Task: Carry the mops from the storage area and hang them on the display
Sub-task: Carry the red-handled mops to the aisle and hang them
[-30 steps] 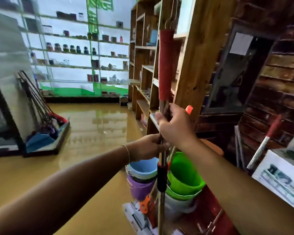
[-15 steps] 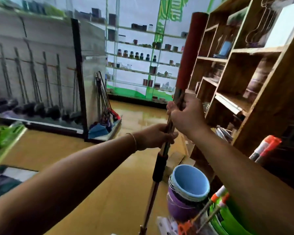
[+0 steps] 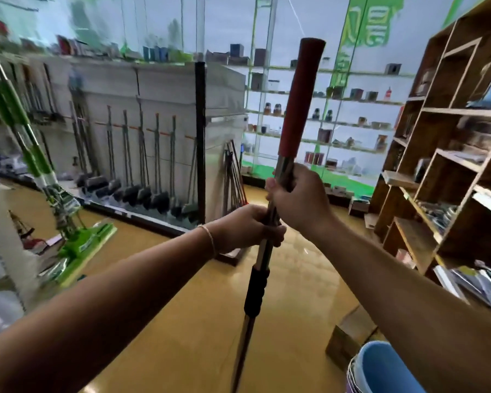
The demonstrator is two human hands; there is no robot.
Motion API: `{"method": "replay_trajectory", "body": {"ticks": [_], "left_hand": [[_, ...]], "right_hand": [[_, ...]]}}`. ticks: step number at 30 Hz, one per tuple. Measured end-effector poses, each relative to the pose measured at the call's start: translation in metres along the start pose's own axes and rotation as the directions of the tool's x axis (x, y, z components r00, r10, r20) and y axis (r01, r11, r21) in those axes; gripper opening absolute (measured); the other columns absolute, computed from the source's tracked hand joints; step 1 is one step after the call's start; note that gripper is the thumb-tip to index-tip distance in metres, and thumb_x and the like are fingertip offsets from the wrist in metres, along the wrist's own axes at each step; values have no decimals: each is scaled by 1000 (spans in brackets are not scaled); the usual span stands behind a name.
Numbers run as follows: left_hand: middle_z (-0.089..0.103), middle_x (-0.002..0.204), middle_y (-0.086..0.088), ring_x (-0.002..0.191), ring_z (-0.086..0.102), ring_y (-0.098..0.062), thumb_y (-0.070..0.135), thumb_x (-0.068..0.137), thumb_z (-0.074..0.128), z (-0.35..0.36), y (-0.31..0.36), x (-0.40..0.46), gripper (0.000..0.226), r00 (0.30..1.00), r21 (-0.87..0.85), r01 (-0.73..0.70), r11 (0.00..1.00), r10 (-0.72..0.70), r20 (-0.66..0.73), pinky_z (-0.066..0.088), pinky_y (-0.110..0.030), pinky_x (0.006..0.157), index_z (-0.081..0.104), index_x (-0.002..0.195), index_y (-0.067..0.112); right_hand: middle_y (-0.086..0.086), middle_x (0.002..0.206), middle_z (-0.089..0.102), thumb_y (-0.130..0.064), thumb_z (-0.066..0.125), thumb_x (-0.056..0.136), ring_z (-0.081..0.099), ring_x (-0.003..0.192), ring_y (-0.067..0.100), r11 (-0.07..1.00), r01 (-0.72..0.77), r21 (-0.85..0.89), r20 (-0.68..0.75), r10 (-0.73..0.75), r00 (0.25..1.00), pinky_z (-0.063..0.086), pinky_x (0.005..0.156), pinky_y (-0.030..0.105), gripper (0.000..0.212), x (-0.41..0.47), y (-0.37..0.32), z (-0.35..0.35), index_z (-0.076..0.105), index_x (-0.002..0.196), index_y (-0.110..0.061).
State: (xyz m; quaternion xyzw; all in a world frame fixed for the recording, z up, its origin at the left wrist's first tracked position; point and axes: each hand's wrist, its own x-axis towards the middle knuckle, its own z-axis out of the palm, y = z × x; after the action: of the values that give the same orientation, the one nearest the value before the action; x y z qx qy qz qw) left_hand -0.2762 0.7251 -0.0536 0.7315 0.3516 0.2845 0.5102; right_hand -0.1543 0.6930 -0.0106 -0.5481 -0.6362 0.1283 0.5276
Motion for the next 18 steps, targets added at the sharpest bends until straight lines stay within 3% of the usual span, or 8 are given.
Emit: {"method": "replay_trajectory", "body": {"ticks": [4,6,8,13,18], "left_hand": [[60,101,-28,87,65,-26,0,93,56,-14,-3,42,30,998,25,46,999,-45,-51,59,-23,75,52,114,-21],[57,95,-26,74,63,-16,-3,94,52,-20,-2,60,24,995,41,75,996,-72,-69,53,-14,60,53,112,-19],[58,92,-21,72,62,-13,-2,95,52,-26,0,76,19,989,49,112,993,-106,-99,50,-12,57,55,111,-11],[60,102,-20,96,63,-25,2,95,53,-47,-6,111,24,967,79,167,983,-148,-208,57,-24,78,54,115,-10],[65,110,-20,106,65,-27,6,93,56,-73,-21,145,23,959,120,182,976,-149,-242,54,-32,88,57,115,-3]], "right_hand": [[11,79,68,-29,68,87,69,77,30,999,34,11,61,-35,998,58,73,48,16,50,31,11,58,82,-17],[5,74,64,-26,69,90,64,72,26,998,63,-4,90,-63,994,55,68,41,17,73,43,15,58,81,-17],[9,75,64,-26,69,91,63,73,29,996,85,16,120,-86,989,52,67,42,17,93,54,20,60,83,-14],[9,81,68,-30,64,95,66,76,25,988,137,65,214,-148,966,52,69,37,16,135,72,37,60,87,-17],[9,80,69,-39,59,96,68,75,28,983,119,136,273,-153,950,57,73,50,21,174,91,60,62,87,-20]]}}
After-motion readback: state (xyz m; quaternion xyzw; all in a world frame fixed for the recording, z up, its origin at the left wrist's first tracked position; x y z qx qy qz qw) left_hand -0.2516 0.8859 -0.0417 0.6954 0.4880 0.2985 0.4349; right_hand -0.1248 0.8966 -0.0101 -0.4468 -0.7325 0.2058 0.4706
